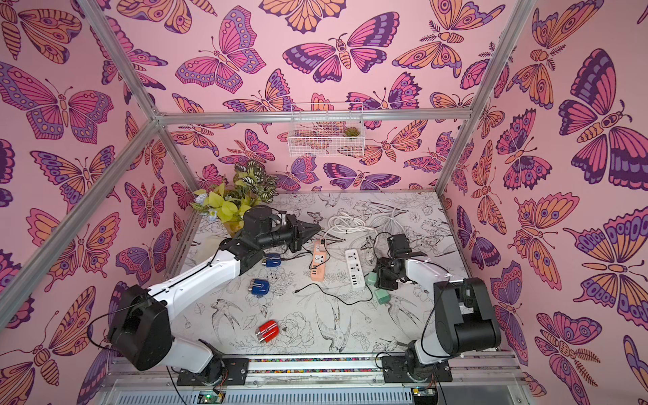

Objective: Charge the electric shaver
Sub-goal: Pick up the plug from the center of the board.

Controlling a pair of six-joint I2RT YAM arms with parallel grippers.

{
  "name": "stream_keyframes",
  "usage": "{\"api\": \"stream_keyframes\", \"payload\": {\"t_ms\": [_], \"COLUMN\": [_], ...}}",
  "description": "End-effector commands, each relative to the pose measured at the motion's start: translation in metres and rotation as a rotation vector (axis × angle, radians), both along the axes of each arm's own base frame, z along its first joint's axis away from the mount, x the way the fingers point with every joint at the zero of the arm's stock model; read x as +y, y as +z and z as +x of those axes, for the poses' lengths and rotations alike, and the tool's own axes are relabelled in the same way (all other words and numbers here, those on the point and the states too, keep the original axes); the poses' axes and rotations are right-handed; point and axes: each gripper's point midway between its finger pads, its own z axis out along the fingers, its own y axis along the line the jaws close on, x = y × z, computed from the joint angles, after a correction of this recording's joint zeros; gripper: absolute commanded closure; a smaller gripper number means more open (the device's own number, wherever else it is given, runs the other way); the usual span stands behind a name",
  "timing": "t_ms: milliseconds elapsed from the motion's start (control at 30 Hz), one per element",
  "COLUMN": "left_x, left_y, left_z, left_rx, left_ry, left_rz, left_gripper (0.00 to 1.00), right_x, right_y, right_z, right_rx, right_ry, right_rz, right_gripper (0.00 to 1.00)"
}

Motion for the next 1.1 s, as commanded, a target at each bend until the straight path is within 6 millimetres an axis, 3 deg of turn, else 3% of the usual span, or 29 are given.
{"api": "stream_keyframes", "payload": {"t_ms": [0,600,700,800,933,1000,1067], "left_x": [0.004,0.007,0.007,0.007,0.010,0.012,0.015], "left_y": [0.002,0.001,0.002,0.002,0.006,0.009,0.011], "left_z": [-0.003,-0.001,-0.001,-0.001,-0.001,0.000,0.000], "left_rx": [-0.013,-0.012,-0.013,-0.012,-0.022,-0.033,-0.041], "left_ry": [-0.009,-0.001,0.000,-0.002,0.004,0.010,0.015], "left_rz": [0.002,0.004,0.003,0.002,-0.002,-0.003,-0.005], "left_gripper": [1.00,1.00,1.00,1.00,1.00,1.00,1.00], "right_x": [-0.008,-0.007,-0.008,-0.005,-0.003,-0.006,-0.005], "right_y": [0.004,-0.025,-0.031,-0.033,0.000,0.029,0.075], "right_z": [0.003,-0.022,-0.023,-0.021,-0.002,0.006,0.016], "right_rx": [0.016,0.215,0.234,0.233,0.117,0.052,-0.081], "right_ry": [0.029,0.123,0.119,0.126,0.178,0.245,0.320], "right_rz": [-0.047,-0.062,-0.068,-0.050,-0.056,-0.098,-0.137], "right_gripper": [0.38,0.47,0.52,0.75,0.90,0.98,1.00]}}
